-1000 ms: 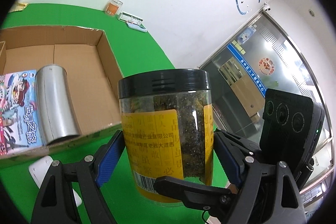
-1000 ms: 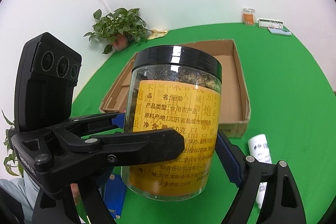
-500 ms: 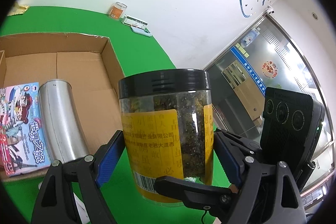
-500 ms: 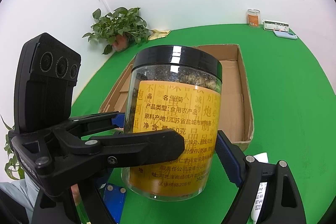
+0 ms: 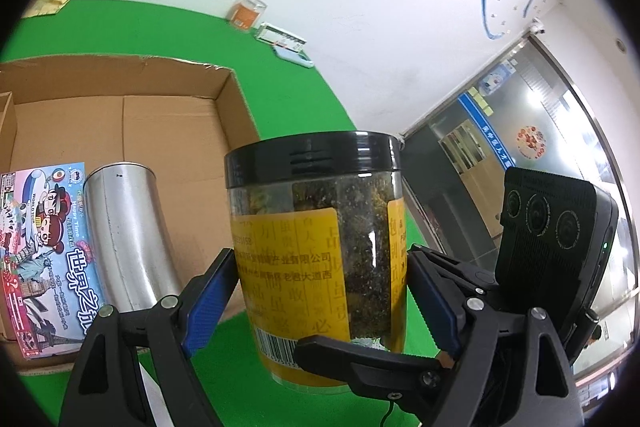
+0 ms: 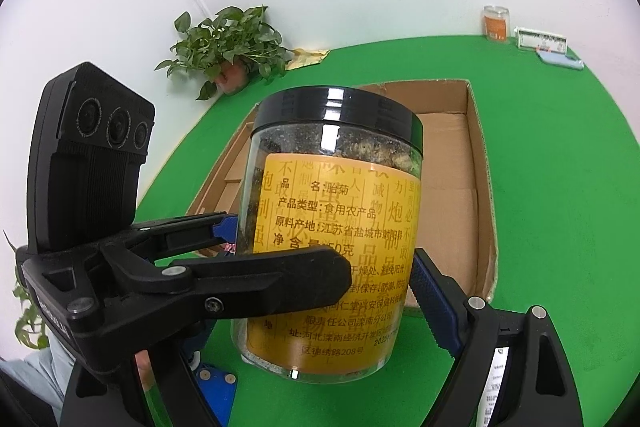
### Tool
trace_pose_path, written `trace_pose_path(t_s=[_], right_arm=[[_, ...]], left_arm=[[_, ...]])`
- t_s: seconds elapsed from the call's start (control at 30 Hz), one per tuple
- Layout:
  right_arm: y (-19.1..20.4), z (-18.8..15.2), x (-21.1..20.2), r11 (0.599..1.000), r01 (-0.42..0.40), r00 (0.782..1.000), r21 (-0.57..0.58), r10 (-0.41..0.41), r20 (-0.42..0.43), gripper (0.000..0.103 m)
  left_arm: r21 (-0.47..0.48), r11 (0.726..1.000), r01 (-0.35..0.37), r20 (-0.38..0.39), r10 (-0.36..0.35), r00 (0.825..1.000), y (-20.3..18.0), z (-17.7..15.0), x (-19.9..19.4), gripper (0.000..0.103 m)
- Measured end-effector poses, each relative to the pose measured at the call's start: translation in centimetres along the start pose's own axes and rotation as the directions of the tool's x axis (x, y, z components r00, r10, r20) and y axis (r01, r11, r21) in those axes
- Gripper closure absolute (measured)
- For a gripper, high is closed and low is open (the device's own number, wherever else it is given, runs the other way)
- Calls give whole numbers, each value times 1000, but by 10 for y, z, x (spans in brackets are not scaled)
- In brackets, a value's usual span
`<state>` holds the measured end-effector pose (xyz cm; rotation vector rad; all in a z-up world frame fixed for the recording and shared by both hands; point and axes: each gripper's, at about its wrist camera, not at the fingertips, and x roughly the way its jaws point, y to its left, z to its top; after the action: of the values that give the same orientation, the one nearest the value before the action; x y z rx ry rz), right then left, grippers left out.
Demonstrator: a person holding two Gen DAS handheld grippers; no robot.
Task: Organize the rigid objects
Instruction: 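Lower the jar into the box beside the silver cylinder, open both grippers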
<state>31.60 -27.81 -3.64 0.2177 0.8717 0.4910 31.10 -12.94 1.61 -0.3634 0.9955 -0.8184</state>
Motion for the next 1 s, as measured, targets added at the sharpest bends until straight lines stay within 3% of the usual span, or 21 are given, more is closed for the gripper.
trace_pose_path(t_s=[0.33,0.67,0.8,0.9,1.0], right_arm=[[-36,19,41,999,-34,997,35,36,-74,19],[-62,10,89,993,-74,982,94,89,-164,19],[-65,7,101,995,-56,980,86,71,-186,19],[-68,4,106,996,-30,978,89,48,-202,19],[-72,4,113,995,-21,976,101,42,-213,19]], left_arm=[[-64,998,-25,-62,21,998,29,15,29,18],[-113,990,-89,-148,72,986,51,5,55,18],[-147,984,-105,-185,77,980,57,4,61,18],[-124,977,-172,-107,159,981,57,10,48,19],[-151,977,-153,-65,145,987,61,16,33,19]])
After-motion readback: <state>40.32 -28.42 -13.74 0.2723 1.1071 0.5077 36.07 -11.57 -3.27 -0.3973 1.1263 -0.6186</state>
